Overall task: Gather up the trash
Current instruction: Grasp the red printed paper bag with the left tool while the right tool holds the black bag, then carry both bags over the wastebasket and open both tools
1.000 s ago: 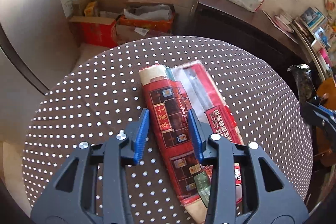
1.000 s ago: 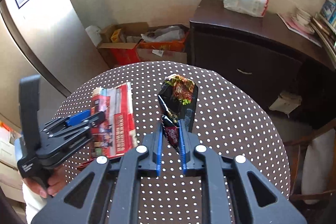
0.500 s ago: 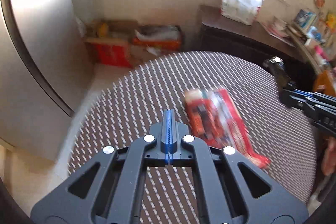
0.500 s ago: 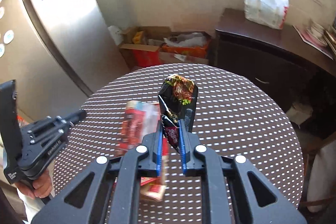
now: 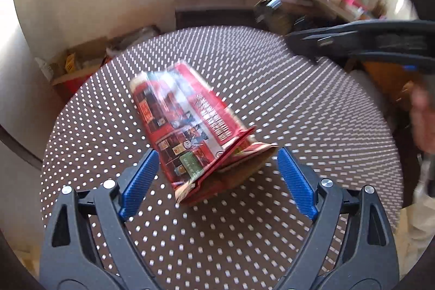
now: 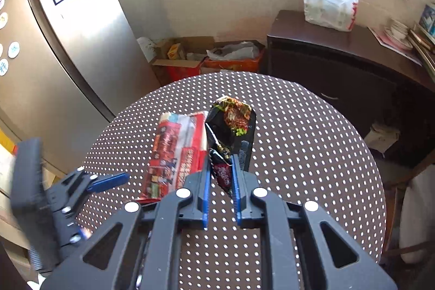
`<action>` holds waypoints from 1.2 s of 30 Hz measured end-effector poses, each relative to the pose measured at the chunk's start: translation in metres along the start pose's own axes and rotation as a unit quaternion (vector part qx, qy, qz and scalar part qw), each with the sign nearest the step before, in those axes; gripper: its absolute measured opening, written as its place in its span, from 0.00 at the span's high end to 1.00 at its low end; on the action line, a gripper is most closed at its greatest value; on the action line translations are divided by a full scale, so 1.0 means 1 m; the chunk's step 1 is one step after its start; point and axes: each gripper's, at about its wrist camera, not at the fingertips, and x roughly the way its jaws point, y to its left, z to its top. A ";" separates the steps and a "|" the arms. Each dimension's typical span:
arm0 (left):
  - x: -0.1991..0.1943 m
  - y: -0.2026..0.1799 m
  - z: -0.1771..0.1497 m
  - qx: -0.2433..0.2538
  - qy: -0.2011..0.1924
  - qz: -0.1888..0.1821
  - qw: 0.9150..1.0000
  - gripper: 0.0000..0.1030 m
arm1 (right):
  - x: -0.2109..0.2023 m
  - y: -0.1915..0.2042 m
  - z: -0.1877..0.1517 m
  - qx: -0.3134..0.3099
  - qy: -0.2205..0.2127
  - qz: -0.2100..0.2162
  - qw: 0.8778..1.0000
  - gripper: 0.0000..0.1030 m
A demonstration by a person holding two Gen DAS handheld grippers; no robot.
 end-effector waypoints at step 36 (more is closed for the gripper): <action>-0.157 0.279 -0.233 -0.385 -0.003 0.192 0.903 0.94 | 0.082 0.378 -0.046 -0.214 0.113 0.223 0.944 0.87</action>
